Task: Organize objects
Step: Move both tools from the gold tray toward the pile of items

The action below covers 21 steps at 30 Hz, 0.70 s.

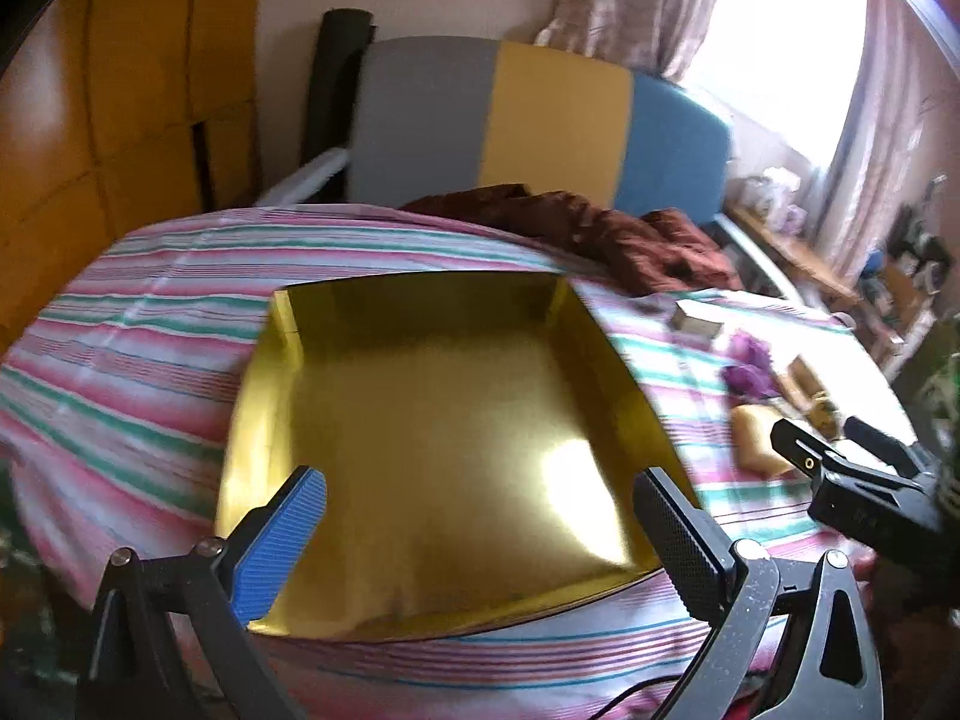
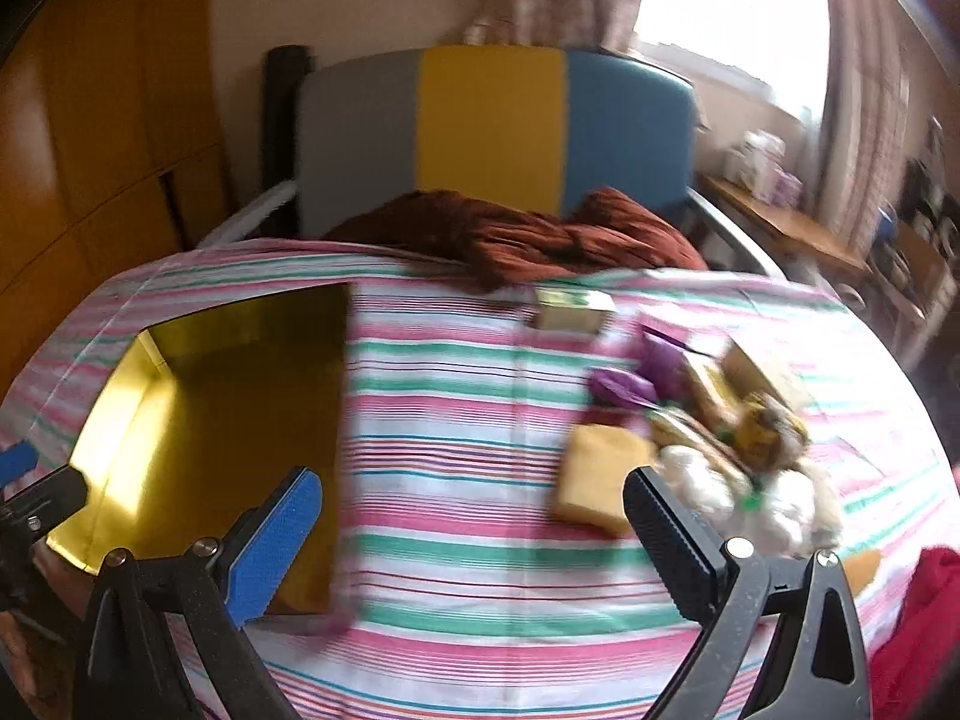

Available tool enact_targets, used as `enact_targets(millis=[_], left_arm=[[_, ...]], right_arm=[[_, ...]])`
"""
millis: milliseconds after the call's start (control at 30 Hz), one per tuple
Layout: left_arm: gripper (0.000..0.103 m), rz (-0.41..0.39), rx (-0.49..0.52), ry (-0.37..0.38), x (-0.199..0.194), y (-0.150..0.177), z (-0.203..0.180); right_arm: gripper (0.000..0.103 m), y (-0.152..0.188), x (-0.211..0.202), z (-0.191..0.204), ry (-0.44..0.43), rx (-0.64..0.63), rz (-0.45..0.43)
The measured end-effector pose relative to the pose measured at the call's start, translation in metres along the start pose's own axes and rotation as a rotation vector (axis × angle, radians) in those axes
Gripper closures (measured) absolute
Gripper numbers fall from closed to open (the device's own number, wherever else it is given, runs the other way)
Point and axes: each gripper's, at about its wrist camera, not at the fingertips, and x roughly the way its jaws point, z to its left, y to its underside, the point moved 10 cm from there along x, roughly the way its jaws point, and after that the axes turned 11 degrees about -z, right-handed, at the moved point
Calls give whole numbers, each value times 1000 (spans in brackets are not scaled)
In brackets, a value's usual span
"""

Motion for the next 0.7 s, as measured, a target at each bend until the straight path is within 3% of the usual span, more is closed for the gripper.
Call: enact_targets(millis=[233, 433, 500, 700], left_arm=[[0, 36, 98, 137, 14, -5, -57], [0, 61, 182, 334, 25, -6, -130], [0, 92, 198, 381, 31, -4, -152], [0, 156, 292, 419, 57, 5, -209]], right_arm=[[1, -11, -1, -111, 101, 184, 35], [1, -12, -4, -201, 214, 343, -6], [1, -8, -3, -219, 223, 393, -14], [1, 5, 2, -240, 191, 534, -12]])
